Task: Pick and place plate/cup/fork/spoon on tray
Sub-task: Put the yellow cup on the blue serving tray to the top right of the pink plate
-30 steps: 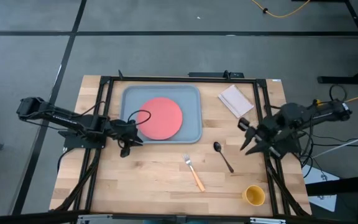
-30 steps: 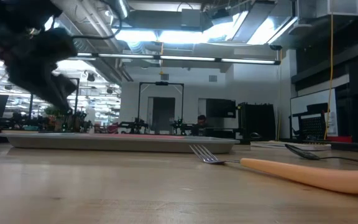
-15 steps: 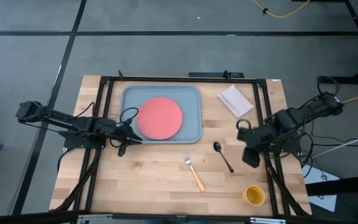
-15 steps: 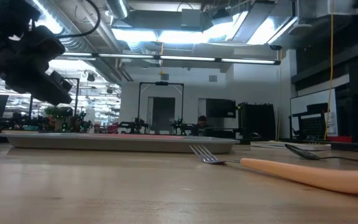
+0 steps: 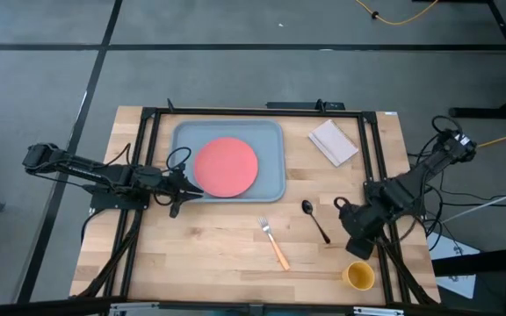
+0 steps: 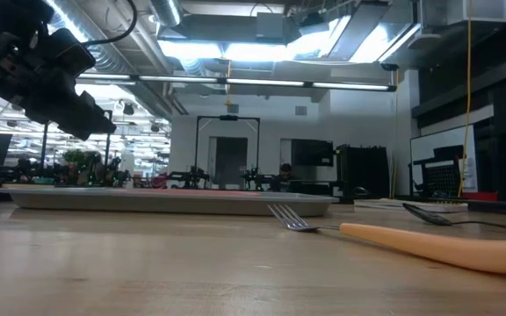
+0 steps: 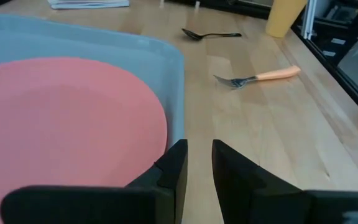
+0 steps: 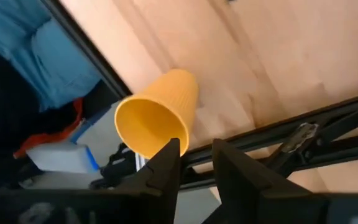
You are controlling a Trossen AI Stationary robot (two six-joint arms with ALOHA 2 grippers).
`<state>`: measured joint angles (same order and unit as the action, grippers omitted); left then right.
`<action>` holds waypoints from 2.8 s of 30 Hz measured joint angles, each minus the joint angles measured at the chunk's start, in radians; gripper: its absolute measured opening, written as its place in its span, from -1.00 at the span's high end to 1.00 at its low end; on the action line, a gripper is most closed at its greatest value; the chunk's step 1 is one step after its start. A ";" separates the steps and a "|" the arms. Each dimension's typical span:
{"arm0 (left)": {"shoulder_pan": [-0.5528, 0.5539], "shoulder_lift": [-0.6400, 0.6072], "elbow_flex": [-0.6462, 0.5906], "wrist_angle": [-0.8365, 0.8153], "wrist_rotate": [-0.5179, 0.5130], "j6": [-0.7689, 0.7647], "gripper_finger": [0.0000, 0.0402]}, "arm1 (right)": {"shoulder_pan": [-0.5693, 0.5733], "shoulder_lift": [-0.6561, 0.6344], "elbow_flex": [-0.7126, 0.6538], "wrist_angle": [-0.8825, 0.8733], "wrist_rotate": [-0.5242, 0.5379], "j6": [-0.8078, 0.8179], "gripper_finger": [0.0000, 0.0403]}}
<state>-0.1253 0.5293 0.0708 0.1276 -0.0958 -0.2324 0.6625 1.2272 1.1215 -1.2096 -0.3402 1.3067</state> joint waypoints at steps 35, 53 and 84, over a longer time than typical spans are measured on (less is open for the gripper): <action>0.000 0.000 -0.001 -0.001 -0.050 0.045 0.67 | 0.327 0.247 -0.001 0.096 0.238 -0.068 0.51; 0.000 0.000 -0.001 -0.006 -0.049 0.030 0.67 | 0.327 0.286 -0.001 0.118 0.296 -0.085 0.51; 0.000 0.001 -0.001 -0.006 -0.079 0.030 0.67 | 0.224 0.434 0.151 -0.149 0.287 -0.418 0.98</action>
<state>-0.1249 0.5299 0.0700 0.1211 -0.1747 -0.2020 0.8866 1.6608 1.2725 -1.3582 -0.0537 0.8888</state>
